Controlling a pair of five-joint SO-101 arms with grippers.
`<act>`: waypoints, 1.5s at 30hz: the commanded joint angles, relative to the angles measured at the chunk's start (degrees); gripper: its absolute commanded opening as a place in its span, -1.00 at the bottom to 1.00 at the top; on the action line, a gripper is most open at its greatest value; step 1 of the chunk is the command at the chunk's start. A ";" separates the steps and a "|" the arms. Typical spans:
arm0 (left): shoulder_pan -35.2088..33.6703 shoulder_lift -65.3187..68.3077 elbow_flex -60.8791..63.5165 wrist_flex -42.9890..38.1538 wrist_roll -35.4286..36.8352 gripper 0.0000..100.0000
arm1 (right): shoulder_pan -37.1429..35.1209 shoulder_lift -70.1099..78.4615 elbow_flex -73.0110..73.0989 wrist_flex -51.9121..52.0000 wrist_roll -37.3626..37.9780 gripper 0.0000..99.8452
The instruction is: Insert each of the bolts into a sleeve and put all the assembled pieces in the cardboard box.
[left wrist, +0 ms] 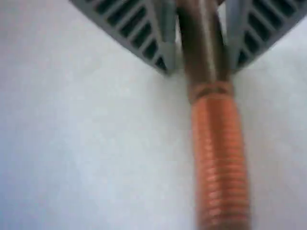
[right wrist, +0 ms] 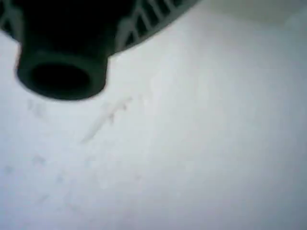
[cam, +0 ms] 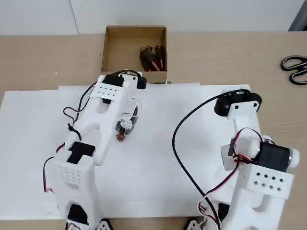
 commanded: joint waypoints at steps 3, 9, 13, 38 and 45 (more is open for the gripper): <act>0.18 -0.88 -4.44 7.03 0.09 -0.99 | 0.57 -1.19 -0.35 0.13 -0.88 -0.99; 2.37 -8.53 -9.01 10.90 3.60 -0.99 | 0.57 -1.19 -0.26 0.13 -0.88 -0.99; 2.11 -14.86 -8.92 10.81 11.34 -0.99 | 0.57 -1.19 -0.26 0.13 -0.88 -0.99; -10.02 -12.22 0.22 10.55 91.69 -0.99 | 0.57 -1.10 -0.18 0.13 -0.97 -0.99; -10.02 -9.41 0.04 10.73 91.96 -0.99 | 0.57 -1.19 -0.18 0.13 -0.97 -0.99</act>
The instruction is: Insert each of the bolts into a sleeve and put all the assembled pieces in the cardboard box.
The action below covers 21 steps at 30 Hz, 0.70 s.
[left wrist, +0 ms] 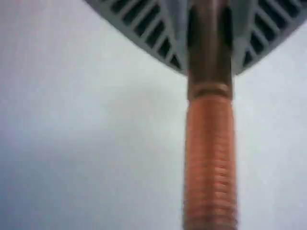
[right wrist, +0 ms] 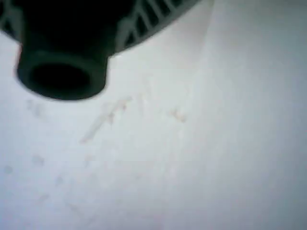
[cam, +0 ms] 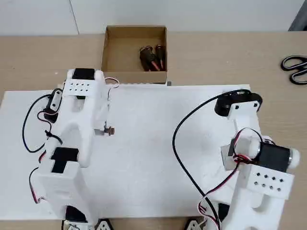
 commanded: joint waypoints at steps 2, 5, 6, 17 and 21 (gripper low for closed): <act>-0.26 -0.44 -0.40 1.49 0.44 -0.98 | 0.57 -1.19 -0.18 0.13 -0.62 -0.99; -0.26 -0.09 -0.48 1.23 0.44 -0.95 | 0.57 -1.19 -0.18 0.13 -0.62 -0.99; -0.26 -0.09 -0.48 1.23 0.44 -0.89 | 0.57 -1.10 -0.18 0.13 -0.62 -0.99; -0.18 -0.53 -0.48 1.58 -6.07 -0.31 | 0.57 -0.92 -0.09 0.13 -0.62 -0.99; -2.64 -0.53 -0.57 1.58 -19.08 -0.31 | 0.57 -0.84 -0.09 0.13 -0.62 -0.99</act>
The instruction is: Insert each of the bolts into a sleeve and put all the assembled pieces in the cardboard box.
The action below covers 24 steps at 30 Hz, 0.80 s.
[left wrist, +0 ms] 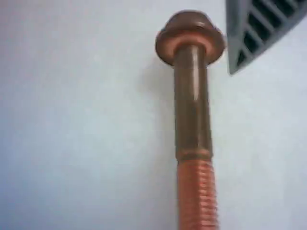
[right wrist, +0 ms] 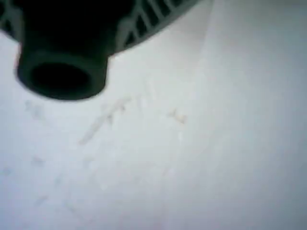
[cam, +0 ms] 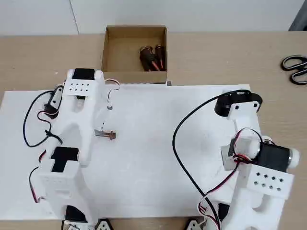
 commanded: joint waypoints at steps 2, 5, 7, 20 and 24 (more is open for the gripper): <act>-3.87 -0.97 -0.75 1.58 -20.04 -0.31 | 0.57 -0.84 -0.26 0.13 -0.44 -0.99; -6.24 -0.97 -1.89 1.58 -35.08 -0.31 | 0.57 -0.84 -0.26 0.13 -0.44 -0.99; -6.77 -0.97 -1.98 1.58 -40.79 -0.31 | 0.57 -0.84 -0.26 0.13 -0.44 -0.99; -6.68 -1.32 -2.33 1.67 -70.51 -0.31 | 0.66 -1.27 4.04 -2.68 -0.18 -0.99; -6.68 -7.38 -2.86 1.76 -71.65 -0.31 | 0.66 -1.27 4.04 -2.68 -0.18 -0.99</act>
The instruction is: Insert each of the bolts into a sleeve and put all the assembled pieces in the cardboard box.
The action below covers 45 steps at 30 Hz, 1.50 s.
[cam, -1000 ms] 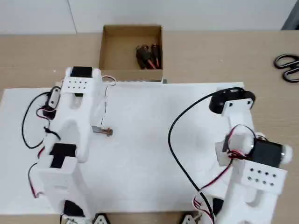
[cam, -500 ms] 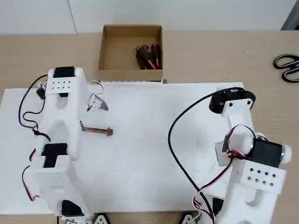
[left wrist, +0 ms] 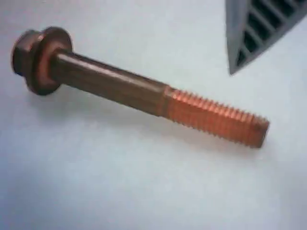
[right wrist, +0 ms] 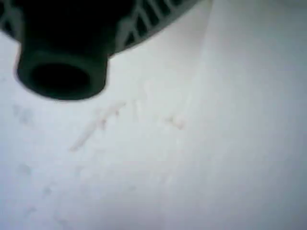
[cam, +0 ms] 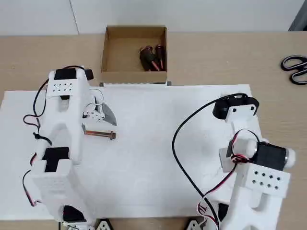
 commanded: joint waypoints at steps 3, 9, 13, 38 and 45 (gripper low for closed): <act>0.79 -13.10 -2.51 1.76 -0.97 -0.31 | 0.57 -1.01 -0.26 -0.92 -0.18 -0.99; 1.58 -18.29 -2.15 1.76 -0.70 -0.31 | 0.31 -1.01 -0.35 -1.27 -0.26 -0.99; 1.58 -17.67 -0.92 1.76 -0.62 -0.31 | 0.22 -1.10 -0.62 -1.19 -0.26 -0.99; 5.80 -18.55 0.31 1.76 -41.05 -0.96 | -10.42 -21.05 -10.90 2.86 -8.70 -0.99; 5.98 -18.02 3.38 1.67 -51.25 -0.96 | -7.25 -30.02 -6.86 1.36 -7.21 -0.99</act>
